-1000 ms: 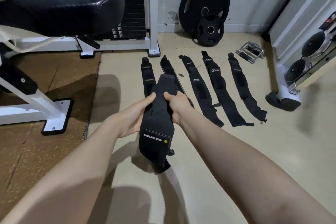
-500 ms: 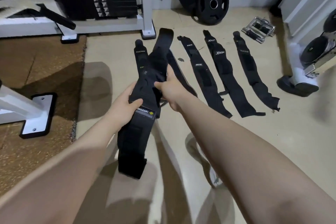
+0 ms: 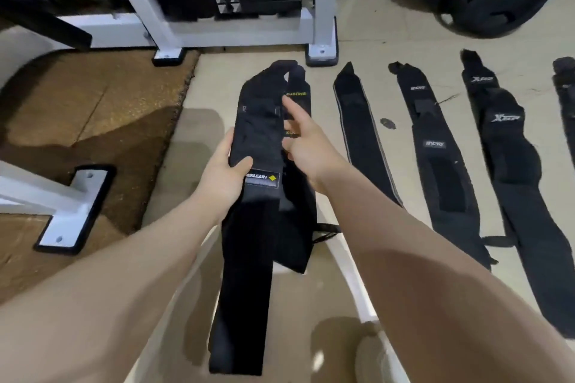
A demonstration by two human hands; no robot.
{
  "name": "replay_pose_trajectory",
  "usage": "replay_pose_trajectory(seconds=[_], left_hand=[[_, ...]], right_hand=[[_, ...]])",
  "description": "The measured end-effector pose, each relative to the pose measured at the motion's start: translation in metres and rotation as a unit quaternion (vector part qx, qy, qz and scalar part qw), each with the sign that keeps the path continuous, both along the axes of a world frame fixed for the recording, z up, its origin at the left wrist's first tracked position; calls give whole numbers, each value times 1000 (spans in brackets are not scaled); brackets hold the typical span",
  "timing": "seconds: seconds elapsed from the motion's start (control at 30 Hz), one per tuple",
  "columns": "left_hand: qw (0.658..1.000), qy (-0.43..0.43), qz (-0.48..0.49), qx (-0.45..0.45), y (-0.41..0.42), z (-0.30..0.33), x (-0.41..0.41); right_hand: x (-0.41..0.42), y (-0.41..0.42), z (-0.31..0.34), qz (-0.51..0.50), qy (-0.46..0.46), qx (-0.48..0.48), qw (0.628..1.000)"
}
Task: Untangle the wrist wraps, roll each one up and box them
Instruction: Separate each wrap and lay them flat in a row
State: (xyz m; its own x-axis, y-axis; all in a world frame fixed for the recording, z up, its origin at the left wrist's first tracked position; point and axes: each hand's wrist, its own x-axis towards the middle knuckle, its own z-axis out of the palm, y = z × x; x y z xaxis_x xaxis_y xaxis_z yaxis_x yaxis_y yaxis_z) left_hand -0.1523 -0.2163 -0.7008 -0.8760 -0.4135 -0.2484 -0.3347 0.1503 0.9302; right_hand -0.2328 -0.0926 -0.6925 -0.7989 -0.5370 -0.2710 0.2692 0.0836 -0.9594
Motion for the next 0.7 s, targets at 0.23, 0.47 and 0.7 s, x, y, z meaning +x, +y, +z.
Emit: replay_pose_trajectory(seconds=[0.23,0.47,0.7], left_hand=[[998,0,27,-54,-43,-49,-51],[947,-104,91,-290,-89,-58,-103],[844,-213,-134,-473,-40,-129,-15]], right_hand=[[-46,-24,-32,36,-28,-40,998],[-81,-59,-59,101,57,72,991],[-47,9,-116,190,89,283,936]])
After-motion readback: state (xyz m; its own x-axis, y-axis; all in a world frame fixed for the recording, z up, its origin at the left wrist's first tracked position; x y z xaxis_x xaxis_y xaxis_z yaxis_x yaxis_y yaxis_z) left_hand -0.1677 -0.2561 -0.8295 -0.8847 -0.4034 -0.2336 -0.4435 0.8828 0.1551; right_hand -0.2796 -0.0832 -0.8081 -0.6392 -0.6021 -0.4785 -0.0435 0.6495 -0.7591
